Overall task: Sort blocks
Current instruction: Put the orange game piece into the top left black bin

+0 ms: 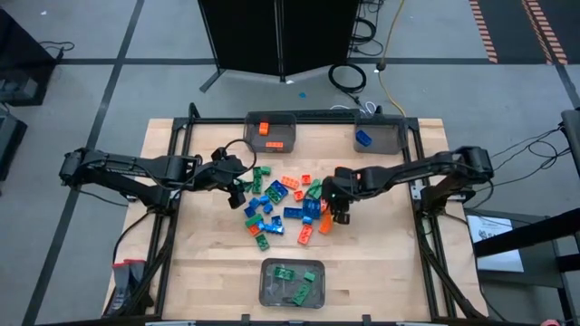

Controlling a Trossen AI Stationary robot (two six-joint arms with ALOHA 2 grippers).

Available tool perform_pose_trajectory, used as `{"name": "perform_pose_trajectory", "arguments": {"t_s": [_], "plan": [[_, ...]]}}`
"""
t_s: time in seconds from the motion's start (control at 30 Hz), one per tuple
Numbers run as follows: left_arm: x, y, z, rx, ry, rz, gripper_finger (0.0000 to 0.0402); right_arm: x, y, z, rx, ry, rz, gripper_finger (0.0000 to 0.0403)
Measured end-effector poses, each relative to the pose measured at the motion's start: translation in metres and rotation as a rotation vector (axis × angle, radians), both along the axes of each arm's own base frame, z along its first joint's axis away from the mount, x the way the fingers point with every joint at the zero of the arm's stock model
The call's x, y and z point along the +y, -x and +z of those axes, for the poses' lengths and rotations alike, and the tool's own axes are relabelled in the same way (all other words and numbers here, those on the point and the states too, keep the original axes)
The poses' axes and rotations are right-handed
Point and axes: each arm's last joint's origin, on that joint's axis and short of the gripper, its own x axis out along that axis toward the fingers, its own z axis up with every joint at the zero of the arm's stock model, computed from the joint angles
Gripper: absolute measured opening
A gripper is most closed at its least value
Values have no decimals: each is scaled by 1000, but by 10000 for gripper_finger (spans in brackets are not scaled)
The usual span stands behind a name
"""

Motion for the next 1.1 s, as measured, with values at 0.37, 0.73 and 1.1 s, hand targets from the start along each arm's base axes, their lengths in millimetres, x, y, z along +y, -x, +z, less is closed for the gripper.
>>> {"name": "perform_pose_trajectory", "arguments": {"t_s": [0.37,0.73,1.1], "plan": [[0,0,0,0,-1,-1,240,-40,-44,76,-464,84,-31,118],[1,0,0,-3,-19,19,240,-145,-58,109,-959,82,-438,118],[5,0,1,-7,-30,52,240,-231,-99,109,-582,-91,-253,118]]}}
